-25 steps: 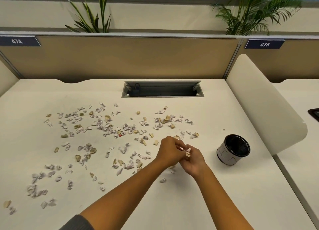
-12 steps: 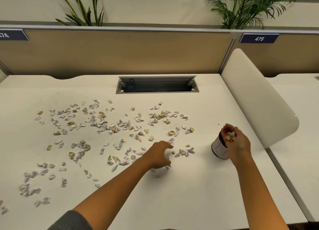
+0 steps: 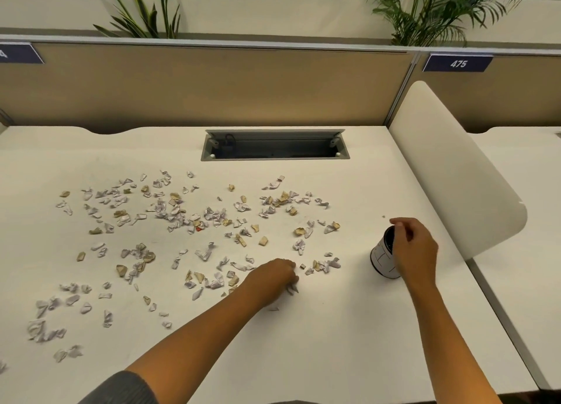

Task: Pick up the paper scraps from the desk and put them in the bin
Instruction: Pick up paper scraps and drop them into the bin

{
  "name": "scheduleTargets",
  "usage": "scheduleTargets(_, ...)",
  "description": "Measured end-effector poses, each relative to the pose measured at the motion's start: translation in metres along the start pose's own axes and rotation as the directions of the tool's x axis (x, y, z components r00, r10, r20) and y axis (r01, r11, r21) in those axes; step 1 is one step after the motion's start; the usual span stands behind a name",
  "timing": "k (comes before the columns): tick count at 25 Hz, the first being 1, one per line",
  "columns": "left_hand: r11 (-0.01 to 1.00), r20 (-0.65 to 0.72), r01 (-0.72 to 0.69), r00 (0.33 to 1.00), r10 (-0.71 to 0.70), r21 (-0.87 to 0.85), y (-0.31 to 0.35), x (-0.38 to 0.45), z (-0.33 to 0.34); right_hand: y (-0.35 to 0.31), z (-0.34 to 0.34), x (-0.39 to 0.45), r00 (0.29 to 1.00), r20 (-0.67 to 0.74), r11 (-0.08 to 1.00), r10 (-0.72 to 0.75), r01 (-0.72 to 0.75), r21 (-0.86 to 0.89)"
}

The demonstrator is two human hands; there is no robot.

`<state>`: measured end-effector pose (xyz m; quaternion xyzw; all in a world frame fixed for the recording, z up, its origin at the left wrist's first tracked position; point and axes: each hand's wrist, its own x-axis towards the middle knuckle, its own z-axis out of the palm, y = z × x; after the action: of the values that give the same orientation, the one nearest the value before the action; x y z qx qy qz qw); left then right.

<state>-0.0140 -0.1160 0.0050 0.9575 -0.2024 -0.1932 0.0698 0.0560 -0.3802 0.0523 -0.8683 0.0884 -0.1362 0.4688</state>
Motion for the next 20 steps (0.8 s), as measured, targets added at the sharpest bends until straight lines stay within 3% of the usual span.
scheduleTargets(3, 0.999, -0.026, 0.049, 0.998, -0.049, 0.004, -0.002, 0.001, 0.002, -0.004, 0.028, -0.022, 0.963, 0.235, 0.991, -0.131, 0.13, 0.023)
scheduleTargets(6, 0.988, -0.056, 0.121, 0.99, -0.126, -0.091, -0.005, 0.004, 0.005, 0.011, 0.062, -0.05, 0.843, 0.537, 0.983, -0.024, 0.117, -0.14)
scheduleTargets(10, 0.938, -0.073, 0.209, 0.969, -0.238, -0.276, -0.01, 0.006, 0.004, 0.021, 0.087, -0.068, 0.859, 0.505, 0.928, 0.086, 0.115, -0.354)
scheduleTargets(15, 0.791, -0.111, 0.262, 0.917, -0.382, -0.553, -0.023, 0.003, -0.001, 0.009, 0.107, -0.081, 0.825, 0.565, 0.904, 0.01, 0.234, -0.357)
scheduleTargets(20, 0.653, -0.116, 0.271, 0.866, -0.486, -0.707, -0.037, -0.001, -0.013, 0.013, 0.11, -0.08, 0.825, 0.562, 0.928, -0.059, 0.253, -0.274)
